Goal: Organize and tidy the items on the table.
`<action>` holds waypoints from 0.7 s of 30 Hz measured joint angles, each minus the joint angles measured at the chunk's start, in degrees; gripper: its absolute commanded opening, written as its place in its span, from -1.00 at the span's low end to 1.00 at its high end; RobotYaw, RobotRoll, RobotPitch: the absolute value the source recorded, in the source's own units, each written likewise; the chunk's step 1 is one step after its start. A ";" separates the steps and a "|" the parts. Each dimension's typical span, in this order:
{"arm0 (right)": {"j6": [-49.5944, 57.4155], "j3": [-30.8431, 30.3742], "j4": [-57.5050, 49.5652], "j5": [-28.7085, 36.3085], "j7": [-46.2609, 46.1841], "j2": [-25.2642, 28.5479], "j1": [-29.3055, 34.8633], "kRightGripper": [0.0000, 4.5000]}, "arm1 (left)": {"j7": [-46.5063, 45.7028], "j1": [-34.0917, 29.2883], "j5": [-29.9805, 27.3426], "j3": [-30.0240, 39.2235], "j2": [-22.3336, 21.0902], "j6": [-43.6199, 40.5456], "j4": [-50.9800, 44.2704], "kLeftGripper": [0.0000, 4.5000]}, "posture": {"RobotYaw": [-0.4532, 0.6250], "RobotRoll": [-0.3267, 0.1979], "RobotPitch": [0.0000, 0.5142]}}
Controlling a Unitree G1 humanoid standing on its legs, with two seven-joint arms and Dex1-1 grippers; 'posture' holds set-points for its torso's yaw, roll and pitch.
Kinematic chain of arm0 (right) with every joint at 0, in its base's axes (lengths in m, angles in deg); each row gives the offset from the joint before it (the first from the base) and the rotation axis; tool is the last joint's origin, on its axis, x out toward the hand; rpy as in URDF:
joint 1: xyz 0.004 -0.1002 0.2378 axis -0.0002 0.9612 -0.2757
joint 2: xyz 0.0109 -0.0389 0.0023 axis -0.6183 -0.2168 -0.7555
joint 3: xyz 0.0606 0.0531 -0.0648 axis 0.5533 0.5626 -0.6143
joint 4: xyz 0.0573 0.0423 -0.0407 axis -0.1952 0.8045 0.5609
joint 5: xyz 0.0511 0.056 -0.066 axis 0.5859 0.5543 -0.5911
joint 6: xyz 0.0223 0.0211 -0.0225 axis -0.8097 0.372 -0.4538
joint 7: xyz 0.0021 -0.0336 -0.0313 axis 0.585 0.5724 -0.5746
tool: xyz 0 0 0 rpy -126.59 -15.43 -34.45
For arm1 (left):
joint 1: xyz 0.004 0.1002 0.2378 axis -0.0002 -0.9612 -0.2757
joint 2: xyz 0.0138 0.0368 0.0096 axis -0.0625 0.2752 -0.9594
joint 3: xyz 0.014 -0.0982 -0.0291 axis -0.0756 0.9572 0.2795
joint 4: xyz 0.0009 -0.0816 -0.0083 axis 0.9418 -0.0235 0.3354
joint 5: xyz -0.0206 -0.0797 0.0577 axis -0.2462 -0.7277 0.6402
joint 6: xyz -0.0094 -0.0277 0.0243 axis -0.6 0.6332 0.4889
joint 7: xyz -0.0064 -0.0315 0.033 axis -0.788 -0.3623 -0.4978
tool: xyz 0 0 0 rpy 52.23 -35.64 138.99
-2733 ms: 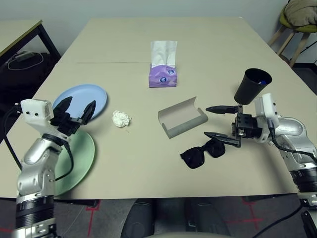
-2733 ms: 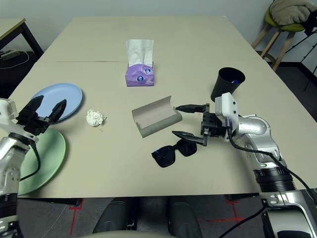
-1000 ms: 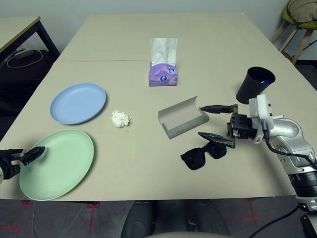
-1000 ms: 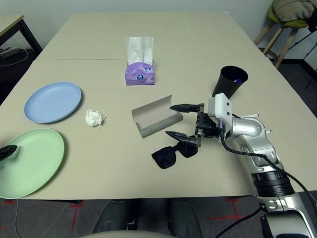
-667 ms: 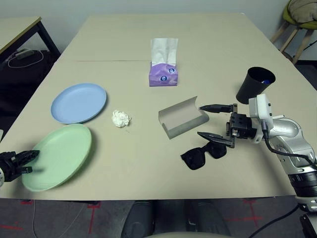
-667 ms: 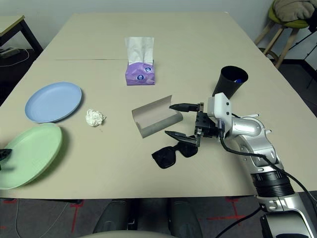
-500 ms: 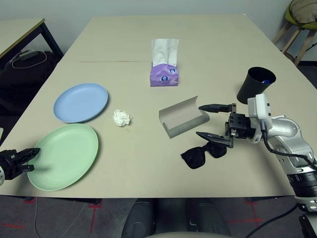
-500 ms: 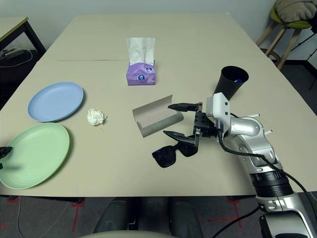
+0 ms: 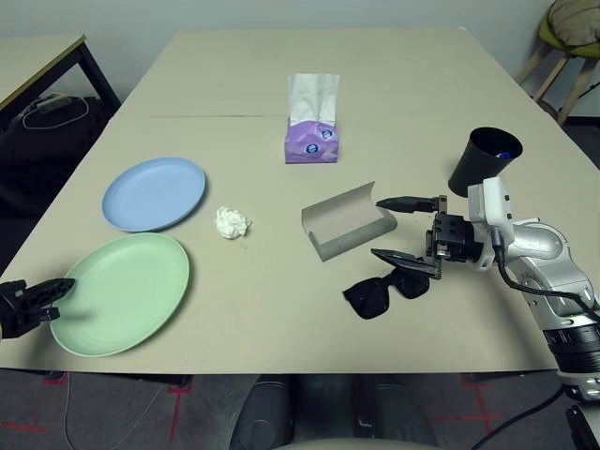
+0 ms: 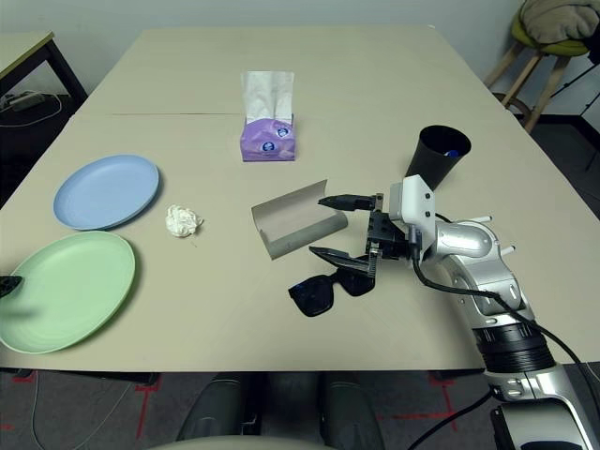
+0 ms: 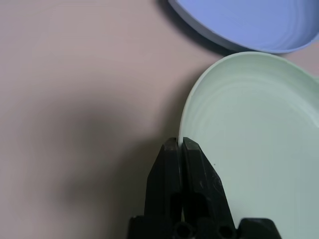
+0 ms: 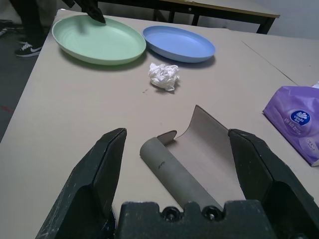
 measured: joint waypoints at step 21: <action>0.08 -1.33 -0.28 -0.02 -0.08 -0.33 0.41 1.00 | -9.04 17.22 -4.14 3.73 0.76 -4.53 4.76 -0.99 | 0.00 0.25 -0.58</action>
